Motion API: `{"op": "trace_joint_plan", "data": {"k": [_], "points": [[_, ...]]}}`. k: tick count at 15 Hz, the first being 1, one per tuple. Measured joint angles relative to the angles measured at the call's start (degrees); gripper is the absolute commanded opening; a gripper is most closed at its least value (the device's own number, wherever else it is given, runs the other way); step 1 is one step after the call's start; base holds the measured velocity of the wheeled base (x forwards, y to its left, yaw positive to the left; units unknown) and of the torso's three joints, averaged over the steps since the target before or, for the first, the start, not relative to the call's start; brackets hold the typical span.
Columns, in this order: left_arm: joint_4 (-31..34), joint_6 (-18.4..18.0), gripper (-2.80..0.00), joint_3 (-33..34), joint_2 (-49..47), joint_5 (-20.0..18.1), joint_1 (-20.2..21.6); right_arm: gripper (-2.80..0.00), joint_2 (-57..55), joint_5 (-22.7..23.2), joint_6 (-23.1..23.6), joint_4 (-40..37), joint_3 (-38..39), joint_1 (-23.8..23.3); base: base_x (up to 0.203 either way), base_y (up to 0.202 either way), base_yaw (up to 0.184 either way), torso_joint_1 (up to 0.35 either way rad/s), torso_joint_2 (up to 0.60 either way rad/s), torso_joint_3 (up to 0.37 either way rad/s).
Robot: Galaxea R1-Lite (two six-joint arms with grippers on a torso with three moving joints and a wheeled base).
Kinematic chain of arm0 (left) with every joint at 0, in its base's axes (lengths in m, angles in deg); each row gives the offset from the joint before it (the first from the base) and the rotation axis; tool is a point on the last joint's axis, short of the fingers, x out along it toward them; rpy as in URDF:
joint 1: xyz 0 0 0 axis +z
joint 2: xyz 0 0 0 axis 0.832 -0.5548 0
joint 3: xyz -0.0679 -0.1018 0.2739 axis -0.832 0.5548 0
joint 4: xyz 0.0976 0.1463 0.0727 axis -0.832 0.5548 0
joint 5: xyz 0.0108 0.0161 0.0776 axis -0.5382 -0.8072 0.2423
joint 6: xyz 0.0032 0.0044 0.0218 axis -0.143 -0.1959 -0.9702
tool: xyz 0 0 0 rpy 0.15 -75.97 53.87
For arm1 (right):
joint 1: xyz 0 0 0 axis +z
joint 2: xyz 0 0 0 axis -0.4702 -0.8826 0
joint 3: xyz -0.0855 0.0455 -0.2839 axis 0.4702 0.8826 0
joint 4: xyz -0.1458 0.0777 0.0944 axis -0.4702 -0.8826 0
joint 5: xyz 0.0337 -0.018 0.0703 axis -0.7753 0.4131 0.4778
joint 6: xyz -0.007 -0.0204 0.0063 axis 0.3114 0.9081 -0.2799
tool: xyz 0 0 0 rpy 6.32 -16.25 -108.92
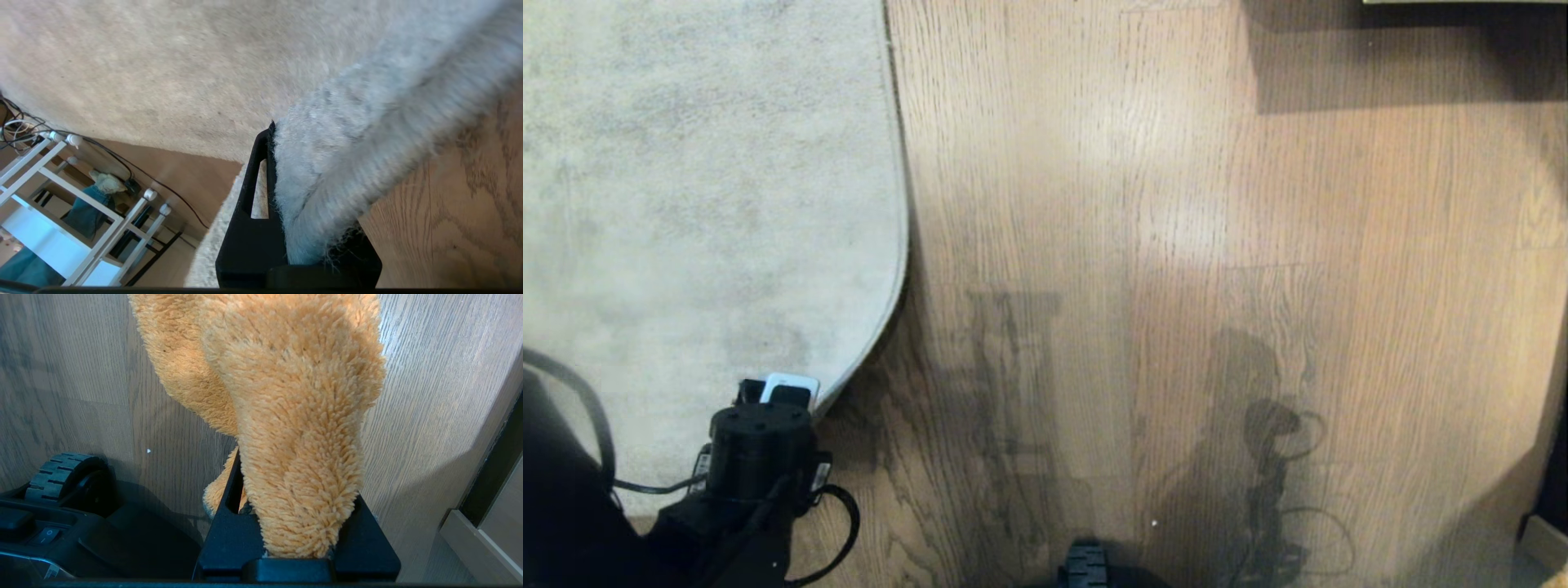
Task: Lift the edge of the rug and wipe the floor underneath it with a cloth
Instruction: Lift up the carpet
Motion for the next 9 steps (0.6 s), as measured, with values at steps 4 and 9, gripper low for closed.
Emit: {"op": "trace_joint_plan", "data": {"k": [4,9], "points": [[0.35,-0.48,-2.8,1.17,4.57,0.01,0.12,-2.8,0.0,0.0,0.0,0.0,0.0,0.0,0.0,0.0,0.0,0.0,0.0,0.0],[0.81,-5.66,-2.8,3.27,11.59,-0.31,2.26,-2.8,0.0,-0.02,0.0,0.01,0.0,0.0,0.0,0.0,0.0,0.0,0.0,0.0]]}}
